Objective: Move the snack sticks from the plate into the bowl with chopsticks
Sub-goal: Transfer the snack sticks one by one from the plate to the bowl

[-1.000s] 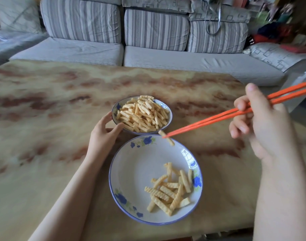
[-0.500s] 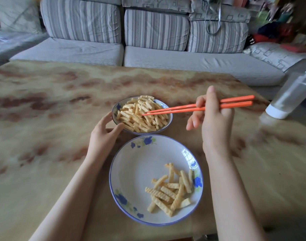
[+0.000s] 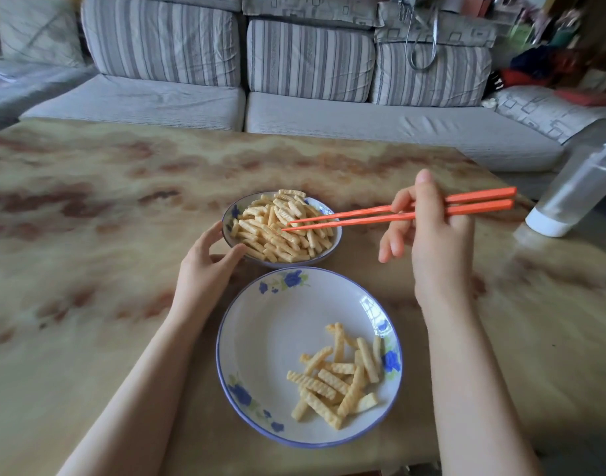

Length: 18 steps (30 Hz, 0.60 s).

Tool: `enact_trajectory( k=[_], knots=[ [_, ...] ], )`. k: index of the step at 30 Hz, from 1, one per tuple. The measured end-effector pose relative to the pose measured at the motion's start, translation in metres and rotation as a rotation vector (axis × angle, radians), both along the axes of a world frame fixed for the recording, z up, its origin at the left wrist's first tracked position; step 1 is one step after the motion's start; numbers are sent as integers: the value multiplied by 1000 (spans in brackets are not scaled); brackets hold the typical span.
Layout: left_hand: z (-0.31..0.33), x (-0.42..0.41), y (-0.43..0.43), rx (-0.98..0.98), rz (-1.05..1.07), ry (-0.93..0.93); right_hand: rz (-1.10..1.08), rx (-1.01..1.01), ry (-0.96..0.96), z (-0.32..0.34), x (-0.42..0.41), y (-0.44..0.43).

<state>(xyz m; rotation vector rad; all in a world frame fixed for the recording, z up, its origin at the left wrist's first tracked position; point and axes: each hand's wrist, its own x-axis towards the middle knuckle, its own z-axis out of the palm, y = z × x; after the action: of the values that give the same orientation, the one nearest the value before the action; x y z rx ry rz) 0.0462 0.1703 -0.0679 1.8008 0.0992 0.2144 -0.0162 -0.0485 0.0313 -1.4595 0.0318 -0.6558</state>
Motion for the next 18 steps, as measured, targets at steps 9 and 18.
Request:
enact_trajectory(
  k=[9,18],
  knots=[
    [-1,0,0,-13,3,-11,337,-181,219,21,-31,-44],
    [-1,-1,1,-21,-2,-3,486,-315,317,33,-45,-38]
  ],
)
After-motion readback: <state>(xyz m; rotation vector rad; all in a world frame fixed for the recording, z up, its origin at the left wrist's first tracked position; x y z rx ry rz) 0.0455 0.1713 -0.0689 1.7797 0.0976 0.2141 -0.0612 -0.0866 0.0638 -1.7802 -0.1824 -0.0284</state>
